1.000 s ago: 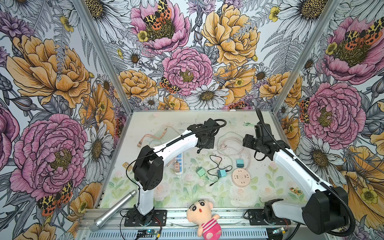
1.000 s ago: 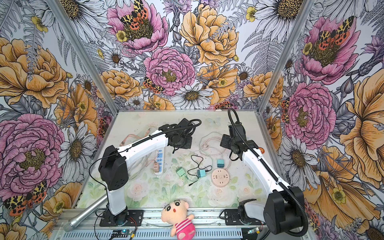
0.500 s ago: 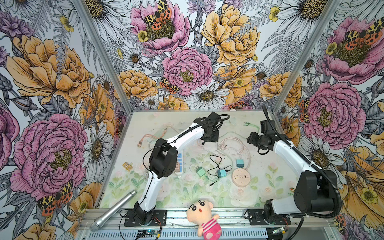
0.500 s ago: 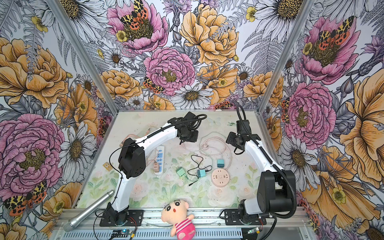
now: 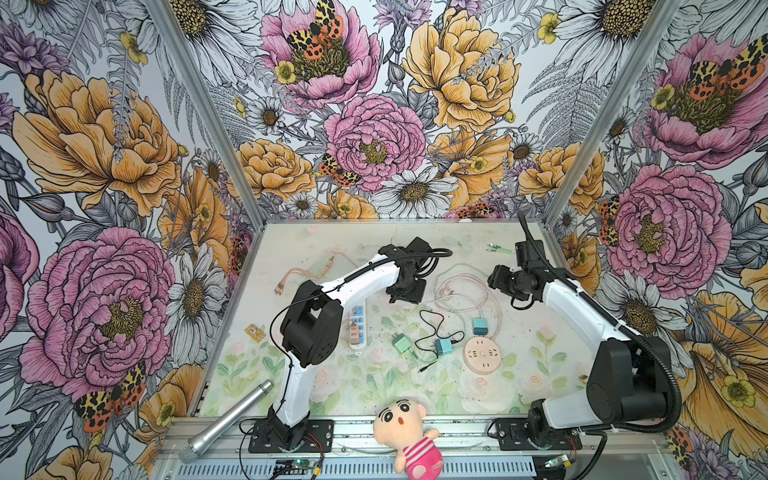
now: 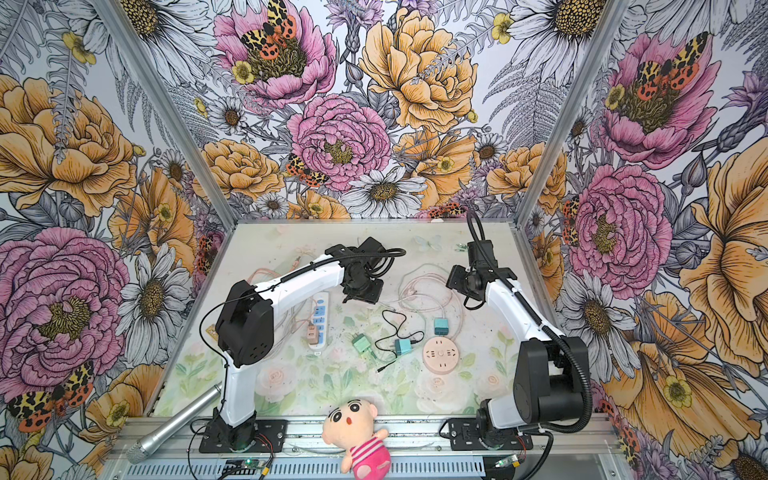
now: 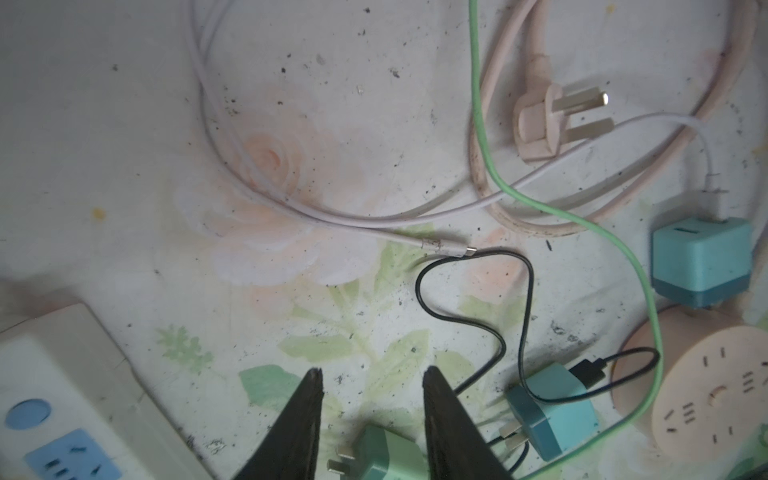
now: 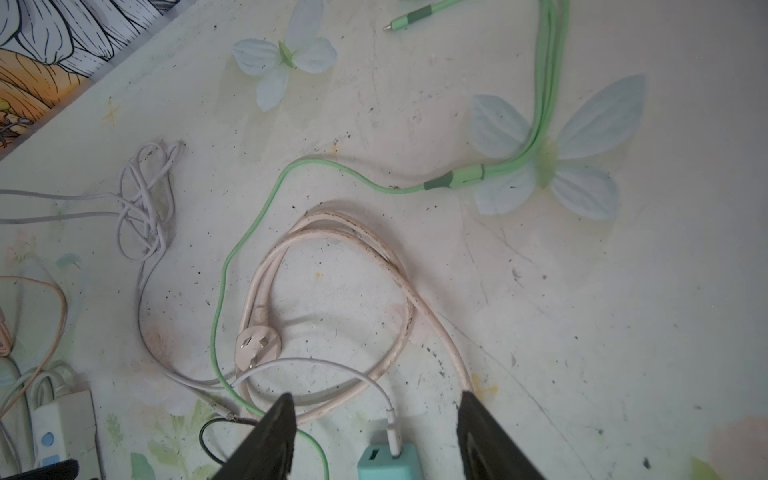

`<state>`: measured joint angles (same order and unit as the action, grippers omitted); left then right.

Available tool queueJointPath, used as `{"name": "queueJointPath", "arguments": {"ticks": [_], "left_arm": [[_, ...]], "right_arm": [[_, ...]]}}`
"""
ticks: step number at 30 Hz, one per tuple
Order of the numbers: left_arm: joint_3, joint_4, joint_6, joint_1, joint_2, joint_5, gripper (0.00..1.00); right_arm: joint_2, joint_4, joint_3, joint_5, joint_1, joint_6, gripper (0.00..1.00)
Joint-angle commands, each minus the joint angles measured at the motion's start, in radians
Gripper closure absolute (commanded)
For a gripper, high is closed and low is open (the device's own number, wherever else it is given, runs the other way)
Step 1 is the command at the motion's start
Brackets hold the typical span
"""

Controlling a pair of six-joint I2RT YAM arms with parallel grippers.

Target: Insert the plug

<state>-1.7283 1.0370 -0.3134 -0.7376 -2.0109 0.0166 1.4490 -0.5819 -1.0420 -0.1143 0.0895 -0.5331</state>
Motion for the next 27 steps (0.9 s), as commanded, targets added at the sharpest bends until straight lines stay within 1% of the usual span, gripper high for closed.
{"name": "queueJointPath", "arguments": {"ticks": [1, 6, 10, 15, 16, 17, 19, 21, 24, 27], "left_arm": [[0.034, 0.08, 0.023, -0.023, 0.057, 0.088, 0.56], [0.104, 0.095, -0.043, -0.024, 0.12, 0.096, 0.53], [0.131, 0.094, -0.062, -0.023, 0.156, 0.117, 0.53], [0.161, 0.09, -0.087, -0.01, 0.179, 0.128, 0.53], [0.167, 0.089, -0.09, -0.007, 0.18, 0.13, 0.53], [0.175, 0.089, -0.093, -0.003, 0.22, 0.133, 0.53], [0.189, 0.087, -0.096, 0.003, 0.243, 0.139, 0.53], [0.201, 0.083, -0.098, 0.011, 0.264, 0.14, 0.53], [0.214, 0.076, -0.095, 0.024, 0.283, 0.138, 0.53], [0.223, 0.064, -0.08, 0.032, 0.287, 0.138, 0.53]], "right_arm": [[0.016, 0.016, -0.021, -0.029, 0.044, 0.002, 0.37], [0.031, 0.018, -0.028, -0.017, 0.099, 0.006, 0.38], [0.08, 0.019, -0.059, -0.004, 0.139, 0.007, 0.38], [0.217, 0.028, -0.199, 0.046, 0.184, 0.014, 0.4], [0.25, 0.026, -0.235, 0.052, 0.187, 0.015, 0.41], [0.289, 0.027, -0.272, 0.059, 0.187, 0.011, 0.42], [0.357, 0.024, -0.338, 0.093, 0.184, -0.002, 0.44], [0.41, 0.022, -0.382, 0.132, 0.165, -0.039, 0.45], [0.455, 0.022, -0.41, 0.169, 0.128, -0.091, 0.47], [0.464, 0.021, -0.411, 0.226, 0.1, -0.096, 0.47]]}}
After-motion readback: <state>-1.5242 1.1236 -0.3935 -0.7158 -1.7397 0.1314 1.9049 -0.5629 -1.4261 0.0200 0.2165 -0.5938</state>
